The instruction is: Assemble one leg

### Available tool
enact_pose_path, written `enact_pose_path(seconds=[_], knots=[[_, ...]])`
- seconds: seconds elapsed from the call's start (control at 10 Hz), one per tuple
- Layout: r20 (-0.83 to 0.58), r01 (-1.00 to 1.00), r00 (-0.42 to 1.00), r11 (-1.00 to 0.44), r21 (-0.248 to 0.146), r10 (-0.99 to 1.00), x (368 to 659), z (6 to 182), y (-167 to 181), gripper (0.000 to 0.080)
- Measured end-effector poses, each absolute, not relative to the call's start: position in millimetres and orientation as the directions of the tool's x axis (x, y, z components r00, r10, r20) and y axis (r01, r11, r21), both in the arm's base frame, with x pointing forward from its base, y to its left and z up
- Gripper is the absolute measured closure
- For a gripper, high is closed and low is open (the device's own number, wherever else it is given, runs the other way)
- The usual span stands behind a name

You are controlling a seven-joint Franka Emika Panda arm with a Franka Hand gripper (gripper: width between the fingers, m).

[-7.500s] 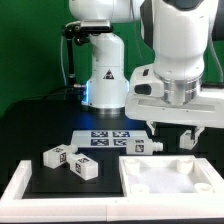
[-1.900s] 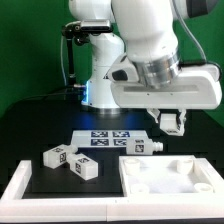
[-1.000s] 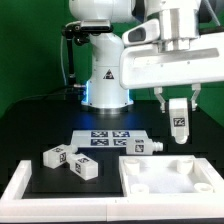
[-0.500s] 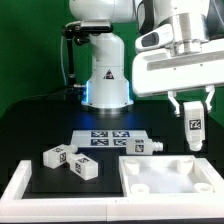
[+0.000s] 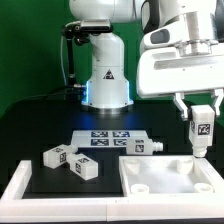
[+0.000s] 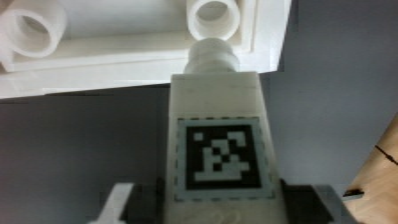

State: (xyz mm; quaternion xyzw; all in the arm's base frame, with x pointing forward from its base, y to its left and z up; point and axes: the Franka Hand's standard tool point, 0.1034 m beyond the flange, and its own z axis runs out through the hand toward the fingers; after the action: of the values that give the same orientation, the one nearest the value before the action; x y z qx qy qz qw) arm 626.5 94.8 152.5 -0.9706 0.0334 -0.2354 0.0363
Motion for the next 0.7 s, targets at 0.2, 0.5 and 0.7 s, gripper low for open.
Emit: enact_pose_path(seconds=[0.2,0.5,0.7], knots=[[0.458,-0.034,0.887,-0.996,-0.078,-0.066,626,149.1,96,0.0512],[0.499,0.036,0.867,-0.999,-0.029,0.016,640,133.4,102,0.0512],[0.495,0.015,0.869,-0.999,-0.042,-0.008,640,130.2,100,0.0512]])
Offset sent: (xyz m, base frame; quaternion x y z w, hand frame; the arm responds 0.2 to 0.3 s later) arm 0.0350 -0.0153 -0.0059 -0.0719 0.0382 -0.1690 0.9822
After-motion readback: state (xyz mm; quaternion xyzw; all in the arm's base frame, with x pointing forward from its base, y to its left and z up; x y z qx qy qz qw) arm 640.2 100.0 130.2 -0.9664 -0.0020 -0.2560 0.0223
